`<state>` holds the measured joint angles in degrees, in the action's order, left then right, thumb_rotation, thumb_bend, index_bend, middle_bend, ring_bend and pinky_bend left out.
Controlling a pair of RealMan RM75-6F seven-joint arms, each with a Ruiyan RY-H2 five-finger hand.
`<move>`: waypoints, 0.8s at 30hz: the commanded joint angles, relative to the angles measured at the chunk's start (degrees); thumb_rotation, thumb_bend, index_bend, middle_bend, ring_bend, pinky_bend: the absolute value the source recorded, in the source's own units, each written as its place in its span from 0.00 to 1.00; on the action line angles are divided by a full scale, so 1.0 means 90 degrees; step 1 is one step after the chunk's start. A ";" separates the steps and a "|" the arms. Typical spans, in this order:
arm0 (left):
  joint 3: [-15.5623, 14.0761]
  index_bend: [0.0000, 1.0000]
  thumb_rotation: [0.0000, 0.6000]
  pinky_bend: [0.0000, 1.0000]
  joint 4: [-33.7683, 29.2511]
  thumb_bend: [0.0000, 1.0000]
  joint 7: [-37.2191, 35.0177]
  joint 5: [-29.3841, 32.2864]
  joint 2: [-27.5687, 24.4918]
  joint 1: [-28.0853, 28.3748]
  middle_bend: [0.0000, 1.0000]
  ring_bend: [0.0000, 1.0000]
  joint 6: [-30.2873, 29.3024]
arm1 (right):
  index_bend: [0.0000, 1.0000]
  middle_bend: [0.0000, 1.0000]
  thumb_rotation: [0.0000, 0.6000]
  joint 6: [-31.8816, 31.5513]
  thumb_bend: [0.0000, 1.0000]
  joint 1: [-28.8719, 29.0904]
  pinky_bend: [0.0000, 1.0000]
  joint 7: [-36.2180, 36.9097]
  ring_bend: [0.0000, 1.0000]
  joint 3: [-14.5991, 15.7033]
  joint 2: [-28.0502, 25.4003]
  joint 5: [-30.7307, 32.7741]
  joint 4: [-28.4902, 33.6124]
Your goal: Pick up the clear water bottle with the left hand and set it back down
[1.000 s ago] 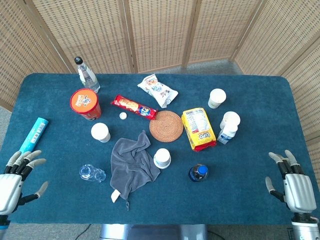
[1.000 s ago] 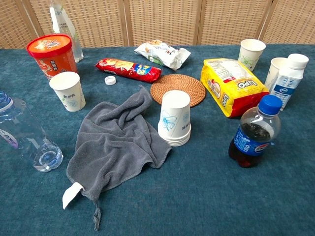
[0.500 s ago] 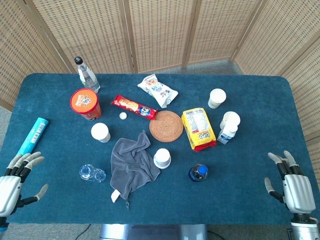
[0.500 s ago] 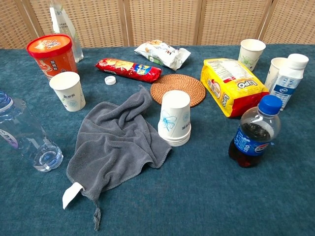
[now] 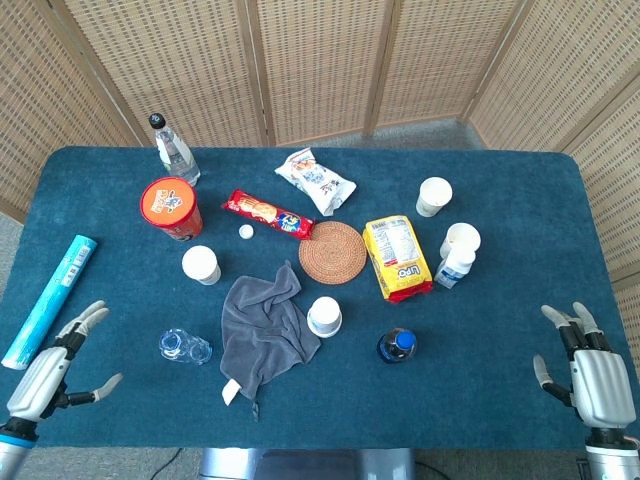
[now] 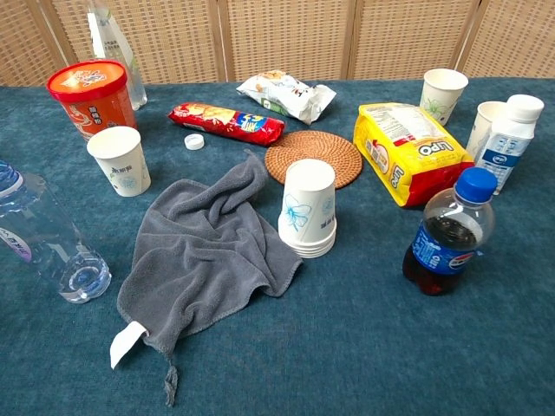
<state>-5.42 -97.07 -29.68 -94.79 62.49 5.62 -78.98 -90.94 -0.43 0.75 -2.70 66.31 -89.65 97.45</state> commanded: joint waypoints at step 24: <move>-0.0234 0.00 0.76 0.00 0.2533 0.27 -0.3116 -0.0626 0.1891 0.0633 0.00 0.00 -0.0185 | 0.15 0.24 1.00 -0.0158 0.45 -0.0116 0.23 0.0072 0.01 0.0027 -0.0065 -0.0044 0.0004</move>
<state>-7.37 -74.94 -56.93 -100.31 78.90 10.99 -80.38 -92.37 -1.47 1.40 -2.47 65.73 -90.04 97.49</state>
